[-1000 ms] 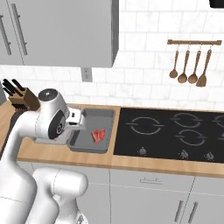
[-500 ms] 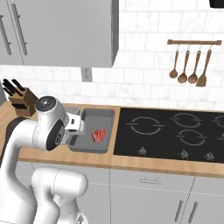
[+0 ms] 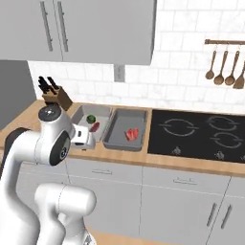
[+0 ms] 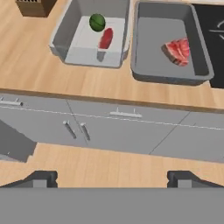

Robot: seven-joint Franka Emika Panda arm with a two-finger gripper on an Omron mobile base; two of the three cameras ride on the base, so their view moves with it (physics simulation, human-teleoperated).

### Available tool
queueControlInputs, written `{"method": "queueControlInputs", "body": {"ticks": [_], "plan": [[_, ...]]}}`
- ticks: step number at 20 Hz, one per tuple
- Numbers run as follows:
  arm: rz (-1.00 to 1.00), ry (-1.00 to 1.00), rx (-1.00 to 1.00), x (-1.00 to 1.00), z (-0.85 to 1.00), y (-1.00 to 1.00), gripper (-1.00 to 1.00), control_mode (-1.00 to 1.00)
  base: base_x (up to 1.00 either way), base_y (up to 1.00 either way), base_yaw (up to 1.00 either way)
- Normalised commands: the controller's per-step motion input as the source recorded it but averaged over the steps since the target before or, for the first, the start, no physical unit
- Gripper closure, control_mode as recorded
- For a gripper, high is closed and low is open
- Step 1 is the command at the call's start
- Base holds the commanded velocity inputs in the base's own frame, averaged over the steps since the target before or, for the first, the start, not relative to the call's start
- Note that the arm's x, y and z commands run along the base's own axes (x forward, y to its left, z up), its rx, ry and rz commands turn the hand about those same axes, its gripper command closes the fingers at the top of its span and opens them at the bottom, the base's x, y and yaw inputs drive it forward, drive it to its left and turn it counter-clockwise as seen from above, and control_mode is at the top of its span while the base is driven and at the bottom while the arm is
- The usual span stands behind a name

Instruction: Place one avocado and one steak in each tupperware on the nearby counter, to pack two identical lunches.

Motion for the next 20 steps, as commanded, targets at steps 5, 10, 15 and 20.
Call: {"method": "queueControlInputs", "body": {"ticks": [5, 10, 15, 20], "plan": [[0.00, 0.00, 0.00, 0.00, 0.00, 0.00, -1.00, 1.00, -0.69, 0.71, 0.56], [0.00, 0.00, 0.00, 0.00, 0.00, 0.00, -1.00, 1.00, 0.00, 0.46, 0.97], [0.00, 0.00, 0.00, 0.00, 0.00, 0.00, -1.00, 1.00, 0.00, 0.29, 0.96], [0.00, 0.00, 0.00, 0.00, 0.00, 0.00, -1.00, 1.00, 0.00, 0.30, 0.93]]}}
